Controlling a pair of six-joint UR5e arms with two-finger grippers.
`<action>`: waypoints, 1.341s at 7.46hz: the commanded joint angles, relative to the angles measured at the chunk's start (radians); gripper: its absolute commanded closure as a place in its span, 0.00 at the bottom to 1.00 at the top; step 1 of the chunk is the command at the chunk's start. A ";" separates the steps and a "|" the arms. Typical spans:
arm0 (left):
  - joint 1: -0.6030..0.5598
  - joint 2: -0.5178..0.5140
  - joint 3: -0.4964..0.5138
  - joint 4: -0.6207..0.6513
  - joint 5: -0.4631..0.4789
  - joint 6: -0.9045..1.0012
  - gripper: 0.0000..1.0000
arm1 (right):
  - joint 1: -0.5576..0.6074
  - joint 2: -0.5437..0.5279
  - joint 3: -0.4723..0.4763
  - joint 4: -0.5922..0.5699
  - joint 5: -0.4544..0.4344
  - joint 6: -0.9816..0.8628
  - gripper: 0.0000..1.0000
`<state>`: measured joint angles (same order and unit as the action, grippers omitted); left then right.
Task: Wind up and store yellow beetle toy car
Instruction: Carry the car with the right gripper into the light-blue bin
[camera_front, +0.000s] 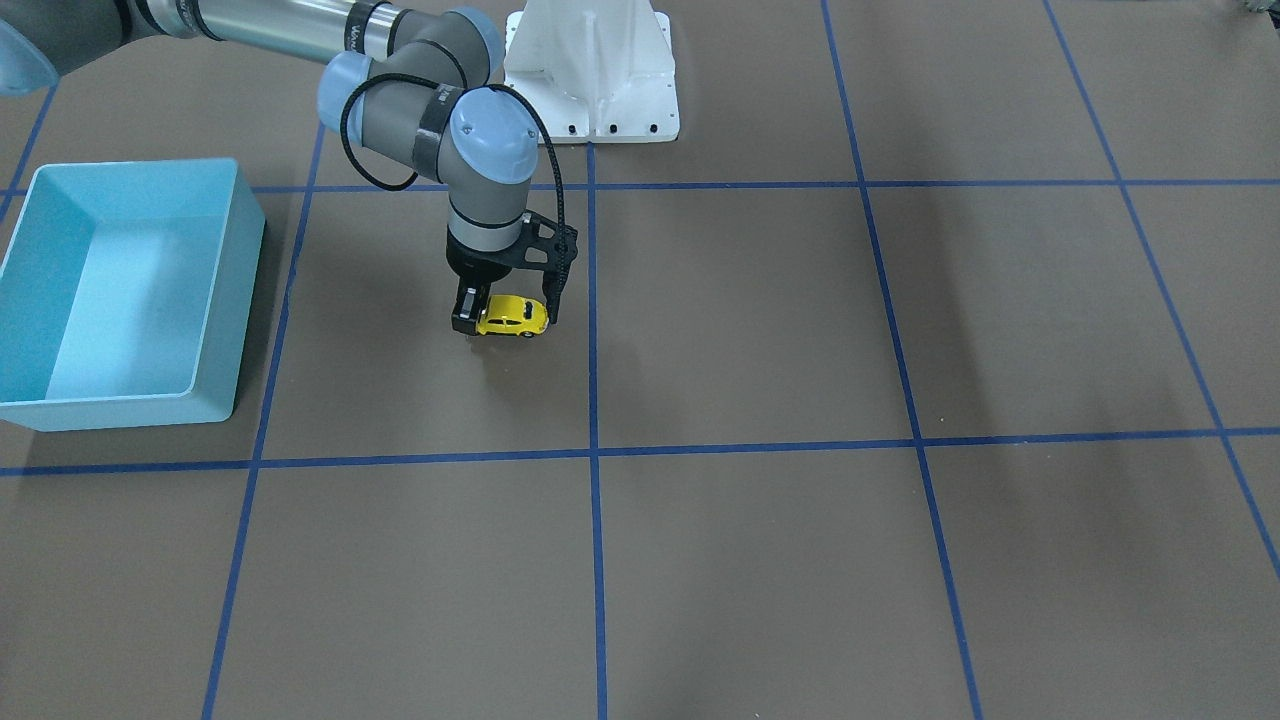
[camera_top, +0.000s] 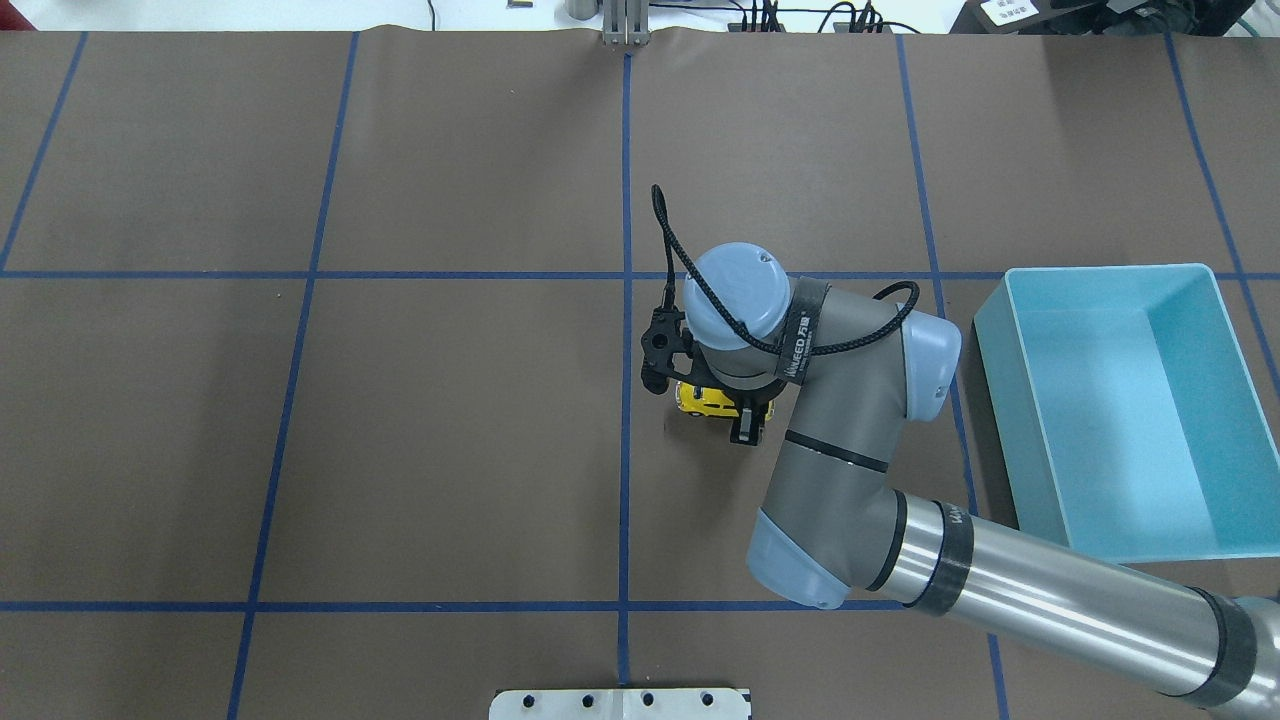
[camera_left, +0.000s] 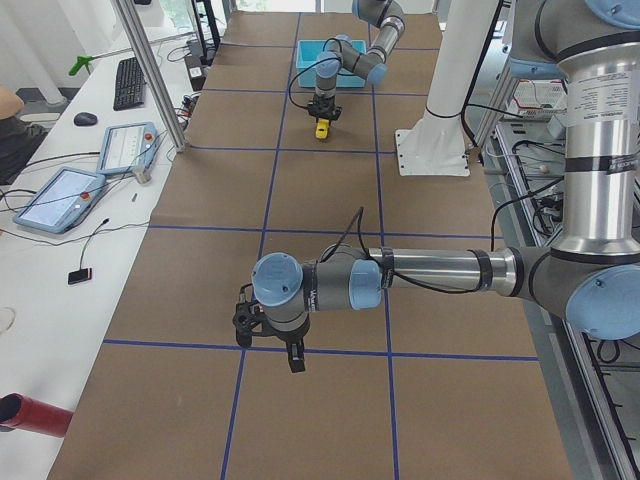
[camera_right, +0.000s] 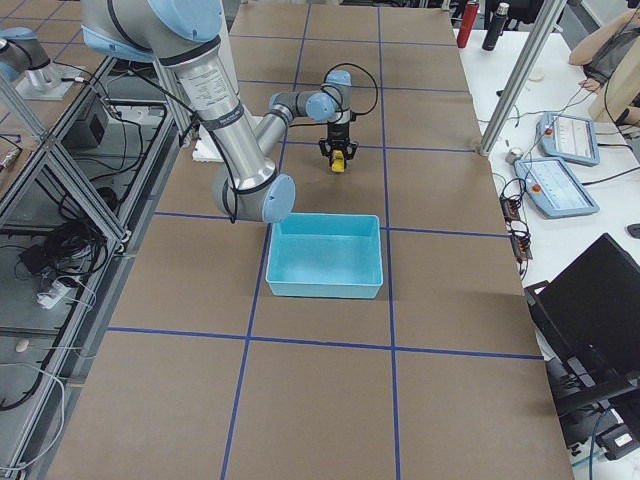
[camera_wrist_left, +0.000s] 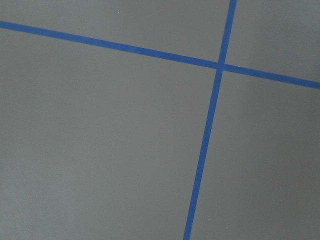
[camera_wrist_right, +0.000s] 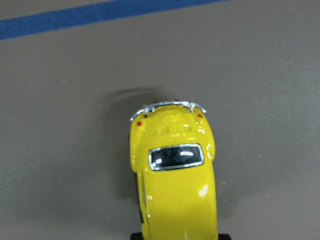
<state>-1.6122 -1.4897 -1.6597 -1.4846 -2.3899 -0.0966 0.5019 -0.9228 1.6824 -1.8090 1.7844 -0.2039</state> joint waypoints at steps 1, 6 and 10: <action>0.000 0.000 0.000 0.001 0.000 0.000 0.00 | 0.059 -0.097 0.187 -0.087 0.012 -0.012 0.86; 0.000 0.000 0.000 0.001 0.000 0.000 0.00 | 0.205 -0.442 0.485 -0.082 0.047 -0.158 0.89; 0.000 0.000 0.000 0.001 0.002 0.000 0.00 | 0.354 -0.653 0.476 0.033 0.138 -0.384 0.89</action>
<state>-1.6125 -1.4900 -1.6598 -1.4833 -2.3887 -0.0972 0.8274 -1.4911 2.1599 -1.8451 1.9128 -0.5465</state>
